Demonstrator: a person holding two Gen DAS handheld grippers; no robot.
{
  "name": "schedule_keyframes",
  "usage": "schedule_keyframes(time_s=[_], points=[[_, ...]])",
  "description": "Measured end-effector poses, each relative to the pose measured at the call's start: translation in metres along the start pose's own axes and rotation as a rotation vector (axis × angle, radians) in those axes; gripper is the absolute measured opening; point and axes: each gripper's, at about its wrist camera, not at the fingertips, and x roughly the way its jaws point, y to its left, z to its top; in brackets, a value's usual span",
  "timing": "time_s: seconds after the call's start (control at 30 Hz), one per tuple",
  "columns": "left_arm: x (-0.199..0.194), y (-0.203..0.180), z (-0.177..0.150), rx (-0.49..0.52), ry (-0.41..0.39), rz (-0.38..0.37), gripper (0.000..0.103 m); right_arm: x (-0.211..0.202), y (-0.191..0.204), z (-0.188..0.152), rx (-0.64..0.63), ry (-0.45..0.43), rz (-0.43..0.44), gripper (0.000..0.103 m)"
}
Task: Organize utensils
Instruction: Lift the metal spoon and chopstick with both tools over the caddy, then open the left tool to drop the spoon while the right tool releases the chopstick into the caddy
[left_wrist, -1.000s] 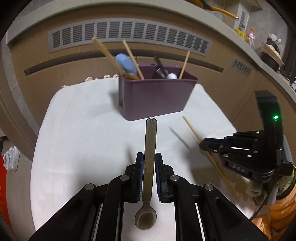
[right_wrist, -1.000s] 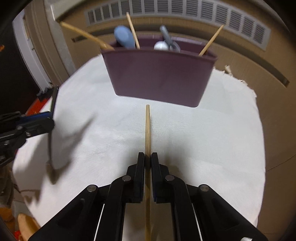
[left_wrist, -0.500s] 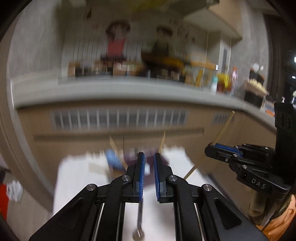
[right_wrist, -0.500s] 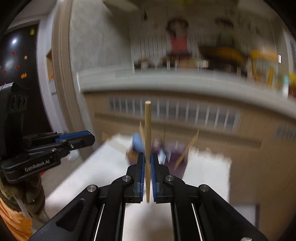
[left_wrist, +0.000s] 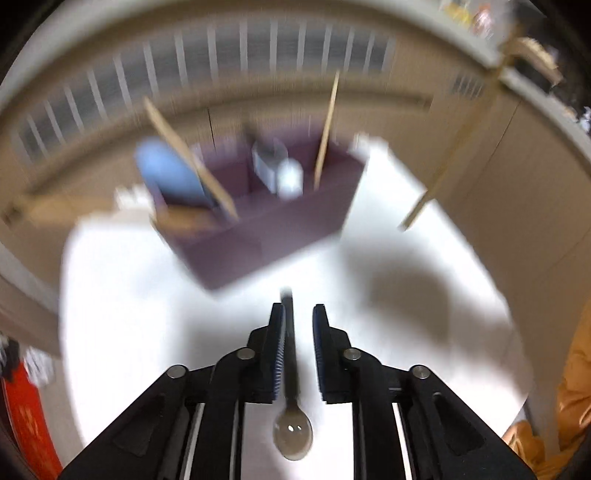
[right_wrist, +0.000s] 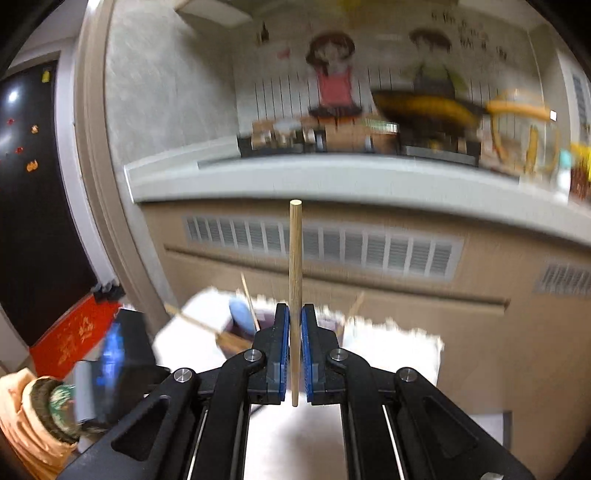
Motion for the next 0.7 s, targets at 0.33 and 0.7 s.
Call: schedule_keyframes(time_s=[0.33,0.7], points=[[0.071,0.0,-0.006,0.001,0.155,0.088,0.028,0.013,-0.005,-0.055,-0.009,0.113,0.017,0.007],[0.002,-0.015,-0.007,-0.048,-0.129,0.051,0.012,0.001,-0.008,-0.057,0.001,0.105,0.031,0.007]])
